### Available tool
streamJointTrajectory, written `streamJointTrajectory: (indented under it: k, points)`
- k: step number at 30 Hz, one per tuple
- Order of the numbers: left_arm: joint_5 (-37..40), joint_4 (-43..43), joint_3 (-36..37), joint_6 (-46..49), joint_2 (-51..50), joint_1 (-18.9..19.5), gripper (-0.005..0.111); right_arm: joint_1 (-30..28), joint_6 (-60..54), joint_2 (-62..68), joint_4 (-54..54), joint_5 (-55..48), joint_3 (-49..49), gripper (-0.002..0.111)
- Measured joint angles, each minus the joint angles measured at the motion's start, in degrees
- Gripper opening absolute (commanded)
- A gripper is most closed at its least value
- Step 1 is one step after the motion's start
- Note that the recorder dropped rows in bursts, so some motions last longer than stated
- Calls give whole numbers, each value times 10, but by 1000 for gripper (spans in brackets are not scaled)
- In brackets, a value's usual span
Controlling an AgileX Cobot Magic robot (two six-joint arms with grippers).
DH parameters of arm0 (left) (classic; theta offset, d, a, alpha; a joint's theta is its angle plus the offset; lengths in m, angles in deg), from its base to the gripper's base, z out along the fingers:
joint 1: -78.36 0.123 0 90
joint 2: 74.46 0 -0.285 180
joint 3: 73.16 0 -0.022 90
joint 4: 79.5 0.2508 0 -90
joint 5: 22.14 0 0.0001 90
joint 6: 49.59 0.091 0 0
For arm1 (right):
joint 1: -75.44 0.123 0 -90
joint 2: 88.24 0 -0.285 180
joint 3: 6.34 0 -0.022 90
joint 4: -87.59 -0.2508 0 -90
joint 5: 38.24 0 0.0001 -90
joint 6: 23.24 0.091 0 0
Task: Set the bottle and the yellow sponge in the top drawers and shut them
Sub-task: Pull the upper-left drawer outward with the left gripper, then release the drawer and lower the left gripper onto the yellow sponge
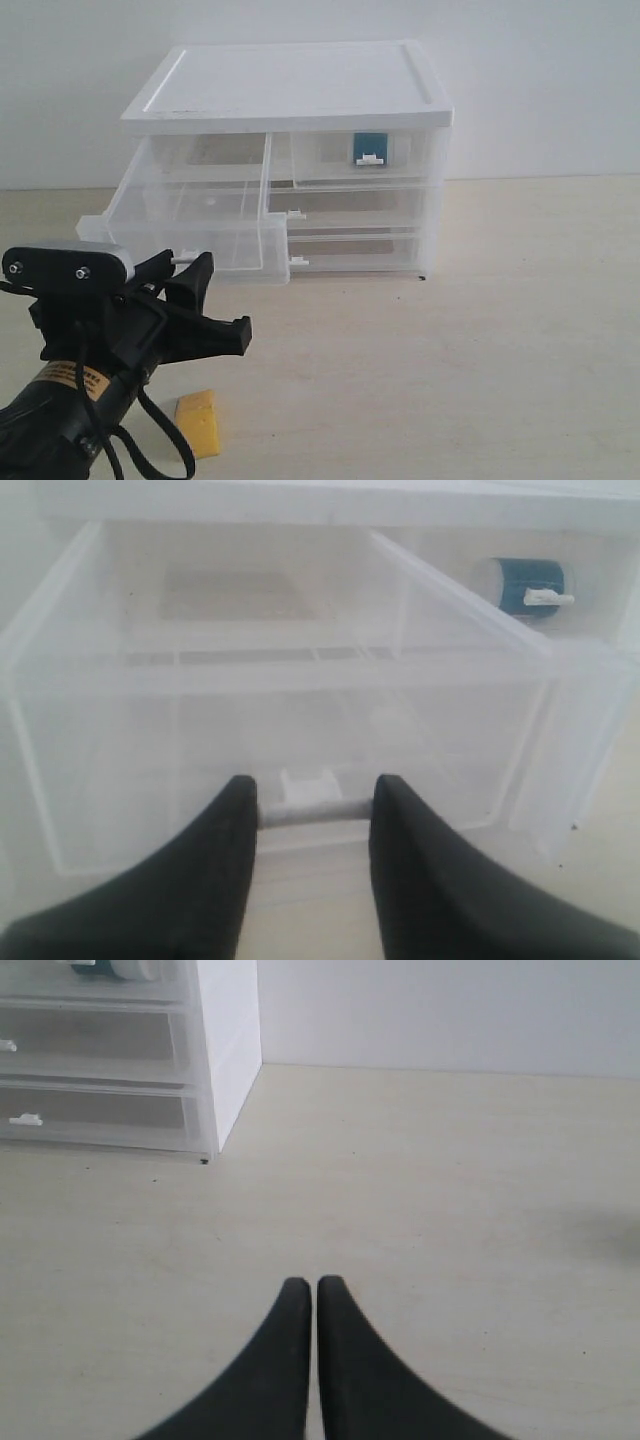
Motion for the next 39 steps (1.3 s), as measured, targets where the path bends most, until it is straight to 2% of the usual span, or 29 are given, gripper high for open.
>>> streamJointTrajectory:
  k: [4,10,15,24,29,30,32,35,36,39]
  points:
    - [0,-2,0,1,0,0,59,0,0,0,0,0,0,0]
    - [1,-2,0,1,0,0,72,0,0,0,0,0,0,0]
    - [16,-8,2,16,6,0,74,0,0,0,0,0,0,0]
    - [124,-26,32,31,47,0,74,0,0,0,0,0,0,0]
    - [235,-28,47,79,109,0,74,0,0,0,0,0,0,0]
    - [299,-27,46,109,138,0,74,0,0,0,0,0,0,0]
    - [362,-35,47,139,161,0,74,0,0,0,0,0,0,0]
    - [454,-107,34,239,189,0,74,0,0,0,0,0,0,0]
    - [480,-185,20,317,191,0,74,0,0,0,0,0,0,0]
    - [494,-376,-22,499,181,0,74,0,0,0,0,0,0,0]
